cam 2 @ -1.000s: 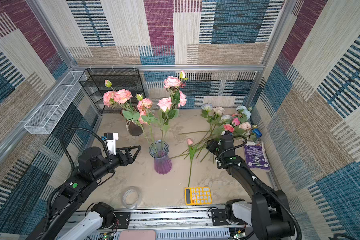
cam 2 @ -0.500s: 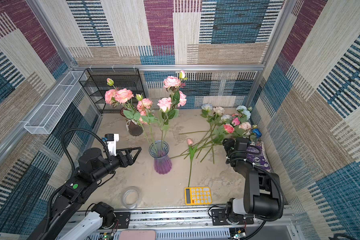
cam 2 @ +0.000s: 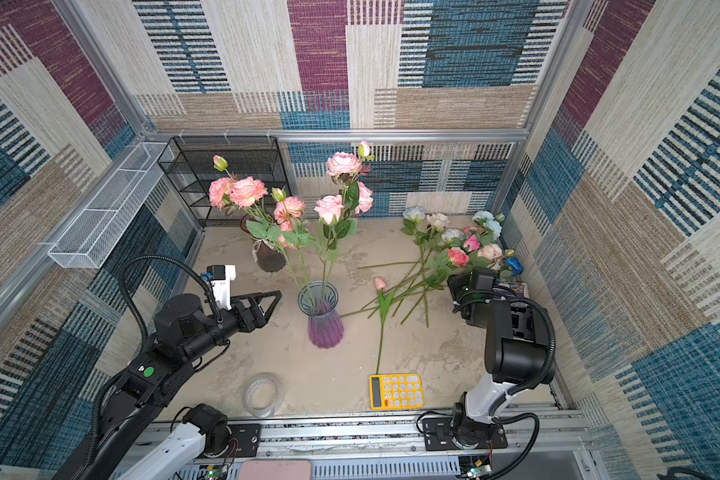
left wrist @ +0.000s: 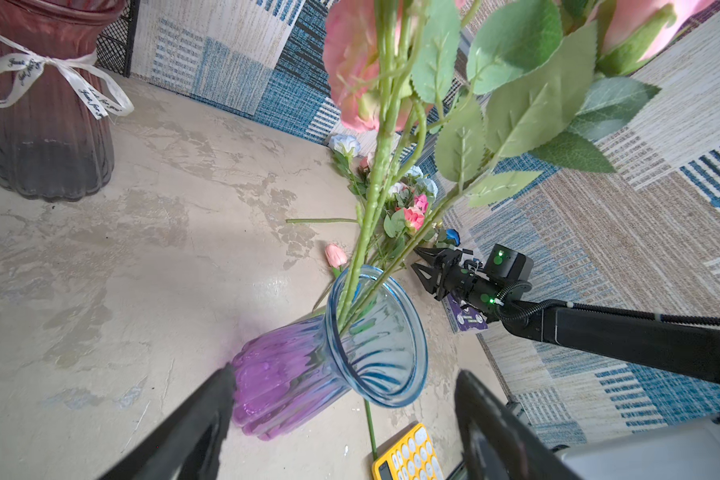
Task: Arrange the flowers into the vase
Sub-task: 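Grasp a blue rose stem in the pile with the right gripper, then lift the blue rose upright out of the pile with the right gripper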
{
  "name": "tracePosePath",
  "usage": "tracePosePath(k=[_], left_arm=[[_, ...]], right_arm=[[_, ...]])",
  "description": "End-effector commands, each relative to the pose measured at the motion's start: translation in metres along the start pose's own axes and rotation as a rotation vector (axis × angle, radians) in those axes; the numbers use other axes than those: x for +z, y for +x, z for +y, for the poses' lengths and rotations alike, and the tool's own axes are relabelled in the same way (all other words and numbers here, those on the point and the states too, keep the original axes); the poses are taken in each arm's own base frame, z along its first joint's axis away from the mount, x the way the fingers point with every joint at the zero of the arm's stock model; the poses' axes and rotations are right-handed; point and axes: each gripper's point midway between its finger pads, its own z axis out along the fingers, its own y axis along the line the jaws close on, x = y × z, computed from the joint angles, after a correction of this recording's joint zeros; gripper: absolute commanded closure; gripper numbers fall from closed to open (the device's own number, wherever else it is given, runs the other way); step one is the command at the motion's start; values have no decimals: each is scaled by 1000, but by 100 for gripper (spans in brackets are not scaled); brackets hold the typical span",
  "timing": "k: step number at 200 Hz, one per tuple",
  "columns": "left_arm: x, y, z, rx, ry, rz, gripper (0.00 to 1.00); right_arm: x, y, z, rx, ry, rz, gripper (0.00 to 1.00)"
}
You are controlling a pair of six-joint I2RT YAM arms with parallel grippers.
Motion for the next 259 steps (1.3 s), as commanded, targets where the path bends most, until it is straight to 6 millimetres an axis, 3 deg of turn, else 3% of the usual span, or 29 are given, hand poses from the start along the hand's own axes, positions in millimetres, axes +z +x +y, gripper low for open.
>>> tracePosePath(k=[1, 54, 83, 119, 162, 190, 231, 259], left_arm=[[-2, -5, -3, 24, 2, -13, 16], [-3, -7, -3, 24, -2, -17, 16], [-2, -7, -4, 25, 1, -20, 16], [-2, -9, -5, 22, 3, -24, 16], [-6, -13, -7, 25, 6, -34, 16], [-8, -15, -8, 25, 4, -42, 16], [-12, -20, -10, 36, -3, -55, 16], [-14, -21, -9, 40, -15, -56, 16]], right_arm=[[4, -4, 6, -4, -26, -7, 71], [-3, -6, 18, -60, -68, -25, 100], [-17, -9, 37, -118, -103, -59, 100], [-41, -12, 75, -266, -118, -166, 100], [-94, -29, 133, -442, -133, -407, 100], [-139, -31, 180, -545, -200, -541, 100], [-207, -14, 240, -638, -348, -594, 100], [-243, 17, 272, -728, -479, -478, 100]])
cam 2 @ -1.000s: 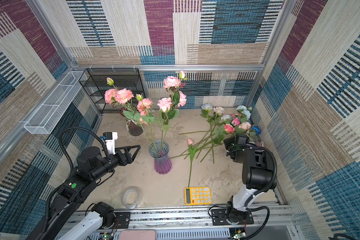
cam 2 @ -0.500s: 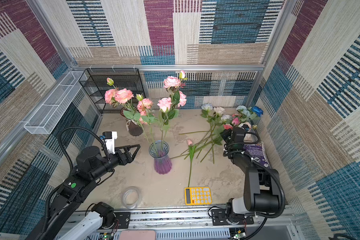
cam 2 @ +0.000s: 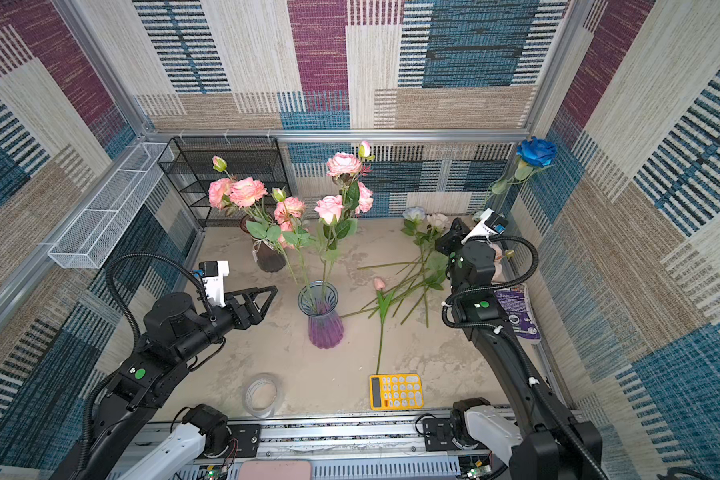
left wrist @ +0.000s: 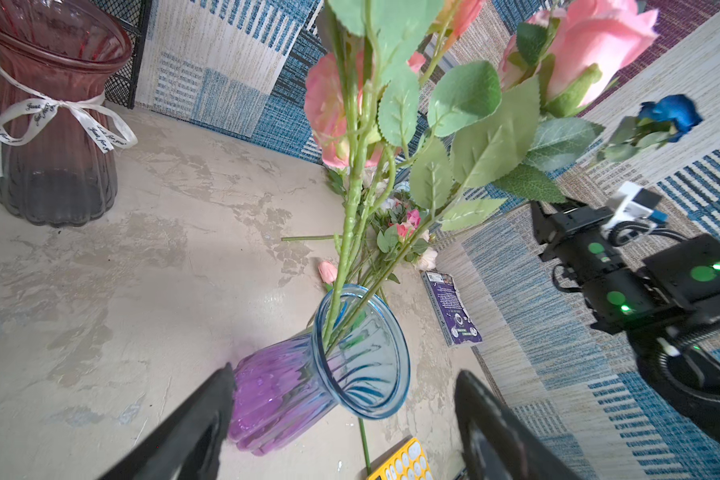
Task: Arrange the flowers into the vase
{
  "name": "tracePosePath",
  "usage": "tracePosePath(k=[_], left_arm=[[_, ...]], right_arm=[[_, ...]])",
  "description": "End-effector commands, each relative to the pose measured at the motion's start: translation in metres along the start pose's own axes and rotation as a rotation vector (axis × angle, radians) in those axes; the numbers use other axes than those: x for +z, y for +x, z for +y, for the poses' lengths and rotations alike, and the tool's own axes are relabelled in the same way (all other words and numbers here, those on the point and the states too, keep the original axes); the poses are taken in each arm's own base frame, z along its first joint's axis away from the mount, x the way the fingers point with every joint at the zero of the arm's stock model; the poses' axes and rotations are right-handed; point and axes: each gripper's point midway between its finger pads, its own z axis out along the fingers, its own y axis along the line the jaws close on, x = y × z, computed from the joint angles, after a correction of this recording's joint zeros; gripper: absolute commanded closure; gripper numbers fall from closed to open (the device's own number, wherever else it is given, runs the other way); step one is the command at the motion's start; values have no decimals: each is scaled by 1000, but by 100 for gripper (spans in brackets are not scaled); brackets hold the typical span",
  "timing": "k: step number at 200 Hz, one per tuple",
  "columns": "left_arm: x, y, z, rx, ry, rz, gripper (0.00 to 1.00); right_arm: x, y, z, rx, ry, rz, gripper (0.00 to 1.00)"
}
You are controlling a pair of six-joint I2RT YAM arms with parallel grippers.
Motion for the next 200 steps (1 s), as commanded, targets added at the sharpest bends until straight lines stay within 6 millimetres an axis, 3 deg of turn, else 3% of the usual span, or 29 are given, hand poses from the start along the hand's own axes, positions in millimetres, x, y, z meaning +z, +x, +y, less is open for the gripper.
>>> tracePosePath(k=[1, 39, 72, 108, 137, 163, 181, 200], left_arm=[[-3, -1, 1, 31, -16, -2, 16], [-4, -1, 3, 37, -27, 4, 16], [-3, 0, 4, 34, -33, 6, 16], [-2, 0, 3, 30, -28, 7, 16], [-2, -2, 1, 28, -22, 6, 16], [-5, -5, -3, 32, -15, 3, 16], [-8, -7, -5, 38, -11, 3, 16], [-11, -10, -10, 43, 5, -1, 16]], right_arm=[[-15, 0, 29, -75, -102, 91, 100], [-58, -10, 99, -145, -416, 248, 100], [-99, -18, 145, -174, -675, 351, 100], [-128, -23, 199, -164, -909, 378, 100], [-140, -13, 251, -187, -988, 341, 100], [-151, -18, 293, -192, -1044, 242, 100], [-150, -15, 314, -212, -1047, 187, 100], [-139, 2, 324, -232, -1025, 172, 100]])
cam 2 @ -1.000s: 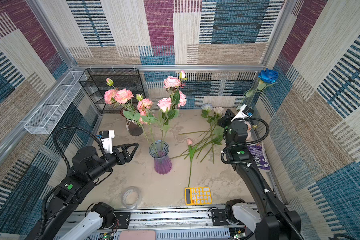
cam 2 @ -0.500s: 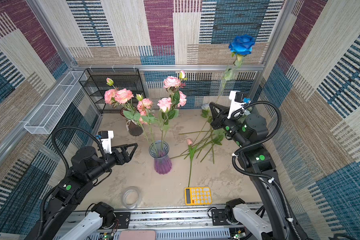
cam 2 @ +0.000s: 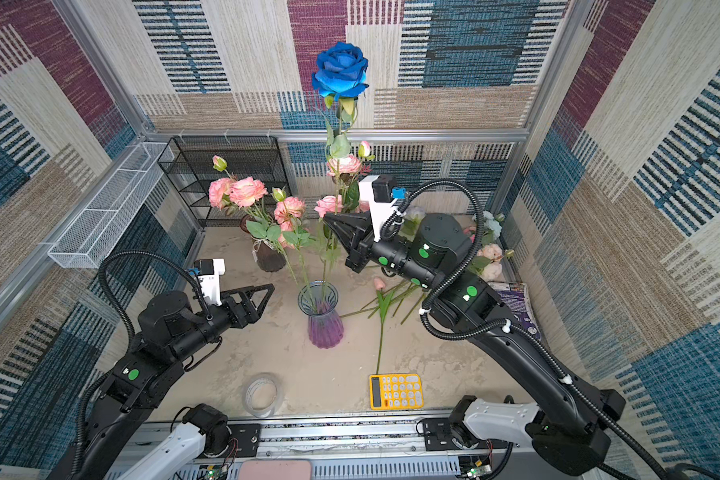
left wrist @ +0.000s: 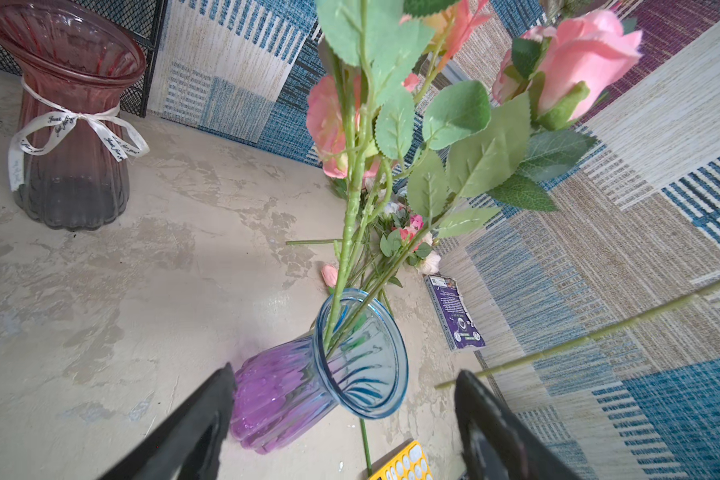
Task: Arrange the flowers into the vase
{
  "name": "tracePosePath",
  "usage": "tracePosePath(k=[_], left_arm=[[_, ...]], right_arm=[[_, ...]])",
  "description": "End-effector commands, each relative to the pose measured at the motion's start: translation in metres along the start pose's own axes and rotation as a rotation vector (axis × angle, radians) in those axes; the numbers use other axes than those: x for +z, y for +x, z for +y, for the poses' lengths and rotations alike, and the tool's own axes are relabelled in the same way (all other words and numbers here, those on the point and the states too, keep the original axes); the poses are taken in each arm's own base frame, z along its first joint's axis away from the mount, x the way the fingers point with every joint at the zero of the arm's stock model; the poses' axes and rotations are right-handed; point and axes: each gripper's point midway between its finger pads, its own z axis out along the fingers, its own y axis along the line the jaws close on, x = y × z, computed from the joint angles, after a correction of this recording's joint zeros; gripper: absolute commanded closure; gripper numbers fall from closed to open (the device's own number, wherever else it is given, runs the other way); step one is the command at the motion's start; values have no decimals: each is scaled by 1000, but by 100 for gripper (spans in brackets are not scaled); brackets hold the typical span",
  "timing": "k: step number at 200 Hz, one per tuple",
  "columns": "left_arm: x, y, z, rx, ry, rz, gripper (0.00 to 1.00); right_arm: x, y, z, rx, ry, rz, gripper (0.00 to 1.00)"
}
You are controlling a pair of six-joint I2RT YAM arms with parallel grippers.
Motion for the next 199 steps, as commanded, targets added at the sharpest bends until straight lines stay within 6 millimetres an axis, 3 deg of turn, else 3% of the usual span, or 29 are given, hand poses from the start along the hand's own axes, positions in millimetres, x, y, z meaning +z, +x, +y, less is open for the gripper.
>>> tracePosePath(k=[1, 30, 75, 109, 139, 172, 199], left_arm=[[-5, -2, -5, 39, 11, 1, 16], [-9, -7, -12, 49, 34, -6, 16], [-5, -4, -13, 46, 49, 7, 16], [3, 2, -13, 35, 69, 27, 16], [10, 9, -11, 18, 82, 48, 16], [15, 15, -11, 10, 93, 72, 16], [16, 17, -9, 8, 91, 77, 16]], right_arm=[[16, -13, -12, -77, 82, -90, 100], [38, 29, -24, -108, 135, -60, 100], [49, 103, -28, -92, 151, 45, 100], [38, 167, -29, -11, 141, 183, 94], [27, 204, -29, 56, 131, 276, 82], [11, 218, -25, 90, 123, 329, 60], [-8, 216, -24, 102, 132, 340, 53]])
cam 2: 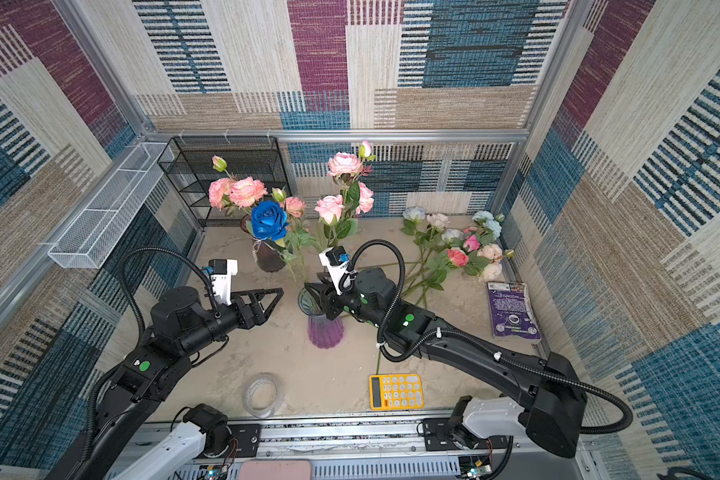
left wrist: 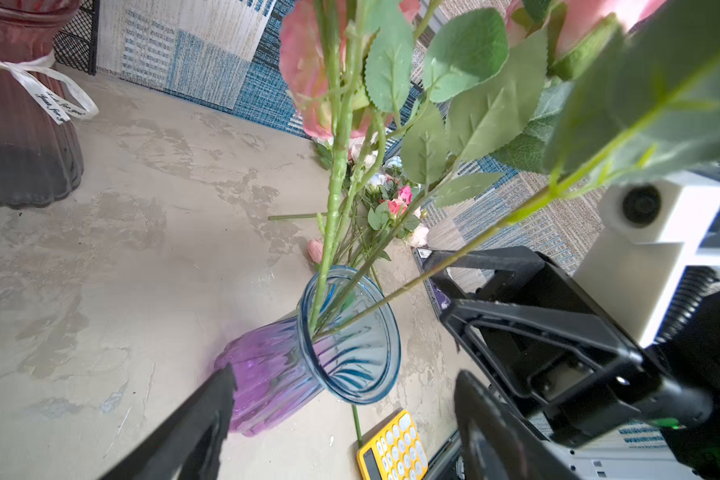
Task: Arrange the flowers into the vase
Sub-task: 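Open the right gripper and draw it back toward the flower pile, then lower the right gripper into the pile and grasp another rose stem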
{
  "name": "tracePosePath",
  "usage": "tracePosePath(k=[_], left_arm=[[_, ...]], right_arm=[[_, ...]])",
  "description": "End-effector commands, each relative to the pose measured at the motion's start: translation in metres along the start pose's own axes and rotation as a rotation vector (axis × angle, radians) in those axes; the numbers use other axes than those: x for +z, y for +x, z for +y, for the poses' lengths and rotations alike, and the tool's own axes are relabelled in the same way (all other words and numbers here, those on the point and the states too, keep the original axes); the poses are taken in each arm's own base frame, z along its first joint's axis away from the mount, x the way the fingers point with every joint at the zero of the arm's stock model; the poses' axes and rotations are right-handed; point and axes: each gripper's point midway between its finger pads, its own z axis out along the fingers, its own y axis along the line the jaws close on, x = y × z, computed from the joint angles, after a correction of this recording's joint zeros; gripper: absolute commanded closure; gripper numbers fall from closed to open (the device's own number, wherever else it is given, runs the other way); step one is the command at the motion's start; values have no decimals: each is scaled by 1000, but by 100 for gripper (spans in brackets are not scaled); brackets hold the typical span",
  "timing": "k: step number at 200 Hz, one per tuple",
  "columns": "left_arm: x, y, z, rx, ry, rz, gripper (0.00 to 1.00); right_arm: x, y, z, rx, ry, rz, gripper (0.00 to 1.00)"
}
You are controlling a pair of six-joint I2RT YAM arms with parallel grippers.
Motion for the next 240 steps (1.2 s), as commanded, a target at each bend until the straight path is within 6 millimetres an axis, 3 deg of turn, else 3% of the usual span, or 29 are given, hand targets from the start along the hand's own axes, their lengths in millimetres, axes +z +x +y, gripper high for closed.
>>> tracePosePath(k=[1, 33, 61, 109, 169, 201, 240], left_arm=[[1, -4, -7, 16, 35, -17, 16], [4, 2, 0, 15, 19, -3, 16], [7, 5, 3, 12, 15, 5, 16], [7, 4, 1, 18, 18, 9, 16], [0, 3, 3, 34, -3, -4, 16], [-5, 5, 6, 46, -20, -8, 16], [-8, 6, 10, 55, -39, -13, 16]], right_arm=[[-13, 2, 2, 32, -9, 8, 53], [-33, 13, -10, 53, 55, 31, 50], [-46, 31, -45, 128, 196, 58, 48], [-65, 64, -171, 418, 440, 103, 49], [-67, 106, -331, 700, 724, 104, 52], [-57, 129, -391, 757, 830, 123, 56], [-54, 143, -436, 793, 945, 129, 58]])
